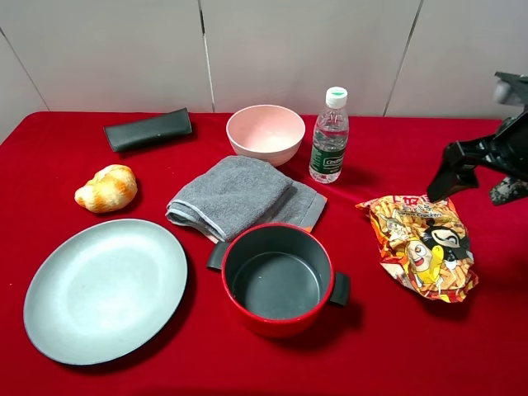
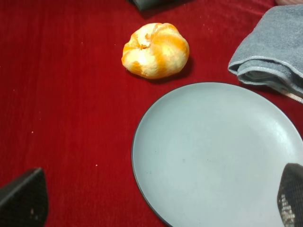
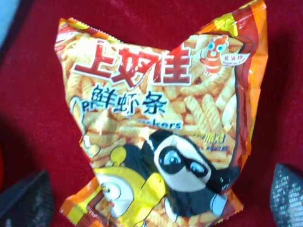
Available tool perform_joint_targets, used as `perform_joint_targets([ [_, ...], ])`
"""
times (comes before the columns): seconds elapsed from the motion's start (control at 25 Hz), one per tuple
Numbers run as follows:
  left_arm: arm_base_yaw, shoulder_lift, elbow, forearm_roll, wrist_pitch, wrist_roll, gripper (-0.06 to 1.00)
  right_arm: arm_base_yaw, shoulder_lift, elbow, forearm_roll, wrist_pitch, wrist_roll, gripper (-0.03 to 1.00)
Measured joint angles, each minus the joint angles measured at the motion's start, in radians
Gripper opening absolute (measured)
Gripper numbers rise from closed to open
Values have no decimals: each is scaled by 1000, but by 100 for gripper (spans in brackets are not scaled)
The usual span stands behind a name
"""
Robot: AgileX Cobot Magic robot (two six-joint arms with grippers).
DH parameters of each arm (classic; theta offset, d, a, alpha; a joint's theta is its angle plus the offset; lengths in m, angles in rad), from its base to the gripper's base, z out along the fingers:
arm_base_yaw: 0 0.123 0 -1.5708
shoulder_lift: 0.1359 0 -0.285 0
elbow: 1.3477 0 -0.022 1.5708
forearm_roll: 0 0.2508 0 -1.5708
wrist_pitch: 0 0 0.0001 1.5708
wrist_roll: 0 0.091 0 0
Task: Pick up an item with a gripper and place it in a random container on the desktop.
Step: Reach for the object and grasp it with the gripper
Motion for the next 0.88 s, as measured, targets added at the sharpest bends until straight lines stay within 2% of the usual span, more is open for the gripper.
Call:
perform_joint_targets([
  [0.68, 0, 0, 0, 0, 0, 0, 96, 0, 205, -1, 43, -71, -80, 69],
  [0.88, 0, 0, 0, 0, 0, 0, 96, 37, 255, -1, 37, -117, -84, 69],
])
